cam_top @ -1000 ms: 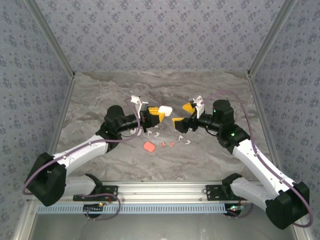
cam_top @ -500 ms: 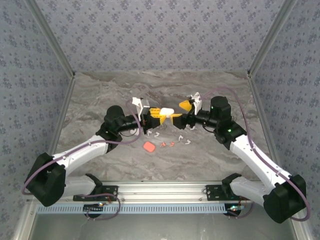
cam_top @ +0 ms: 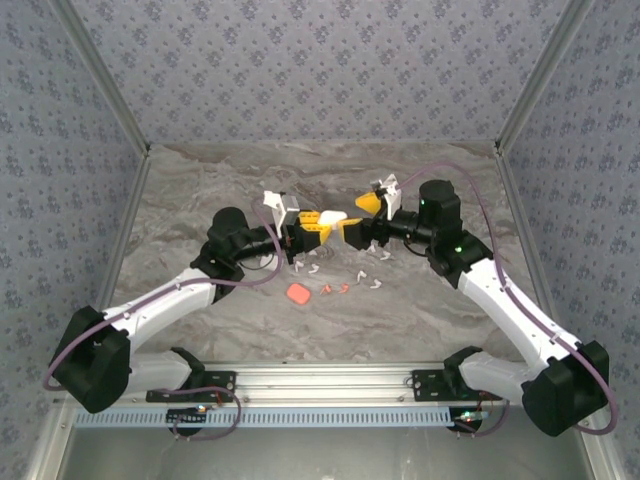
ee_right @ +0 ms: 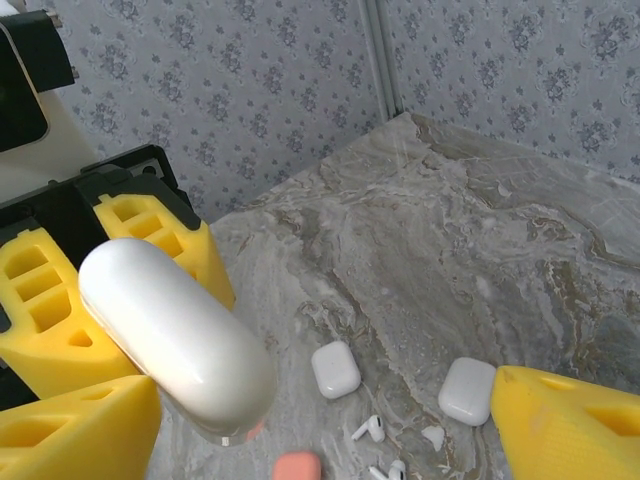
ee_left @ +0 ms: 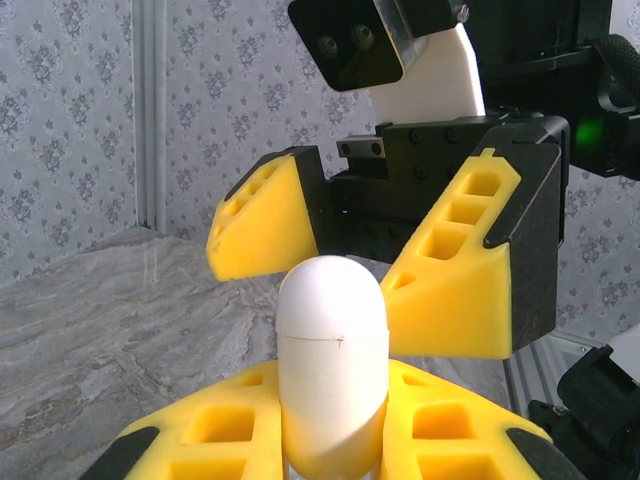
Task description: Insert the wireless bluetooth earbuds into the charging case
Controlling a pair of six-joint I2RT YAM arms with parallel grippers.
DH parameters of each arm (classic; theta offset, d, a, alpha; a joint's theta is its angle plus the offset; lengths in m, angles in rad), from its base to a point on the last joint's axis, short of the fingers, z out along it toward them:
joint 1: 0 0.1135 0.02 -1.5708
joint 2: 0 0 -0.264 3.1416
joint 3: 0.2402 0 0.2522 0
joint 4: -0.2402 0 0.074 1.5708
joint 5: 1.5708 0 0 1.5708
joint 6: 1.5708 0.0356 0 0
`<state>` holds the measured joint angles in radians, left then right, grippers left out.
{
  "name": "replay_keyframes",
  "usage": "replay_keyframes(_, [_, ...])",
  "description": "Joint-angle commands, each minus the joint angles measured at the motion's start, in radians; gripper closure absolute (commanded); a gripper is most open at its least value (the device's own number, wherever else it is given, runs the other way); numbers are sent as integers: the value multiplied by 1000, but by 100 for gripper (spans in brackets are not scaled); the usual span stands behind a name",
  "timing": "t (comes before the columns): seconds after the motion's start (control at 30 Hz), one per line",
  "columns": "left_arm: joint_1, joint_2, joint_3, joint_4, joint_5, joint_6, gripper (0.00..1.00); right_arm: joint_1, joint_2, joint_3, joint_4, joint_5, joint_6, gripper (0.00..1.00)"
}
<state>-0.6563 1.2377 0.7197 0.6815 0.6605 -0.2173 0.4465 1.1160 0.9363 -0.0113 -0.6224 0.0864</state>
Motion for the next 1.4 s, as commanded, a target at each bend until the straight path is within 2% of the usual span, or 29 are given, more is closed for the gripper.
replay_keyframes(0.0, [-16, -23, 24, -12, 81, 28, 100, -21, 10, 51, 11, 23, -7, 13])
replay_keyframes(0.37, [-16, -20, 23, -23, 68, 42, 100, -35, 8, 70, -11, -5, -5, 13])
replay_keyframes(0.57, [-16, -29, -13, 10, 12, 44, 100, -65, -90, 38, -46, -10, 39, 12])
replay_keyframes(0.67, [-16, -41, -71, 94, -35, 40, 100, -95, -131, 24, -130, 34, 92, 12])
replay_keyframes(0.77, [-16, -52, -96, 124, -53, 35, 100, -133, -133, 18, -264, 93, 147, 17])
replay_keyframes(0.9, [-16, -55, -111, 150, -36, 15, 100, -195, -88, -24, -420, 195, 221, 24])
replay_keyframes(1.03, [-16, -67, -115, 153, -23, 2, 100, -238, -11, -79, -480, 297, 265, 32])
replay_keyframes(1.13, [-20, -77, -117, 149, -14, -3, 100, -238, 64, -88, -497, 372, 249, 38])
replay_keyframes(1.37, [-29, -89, -111, 124, -14, 4, 100, -237, 289, -69, -416, 396, 232, 45])
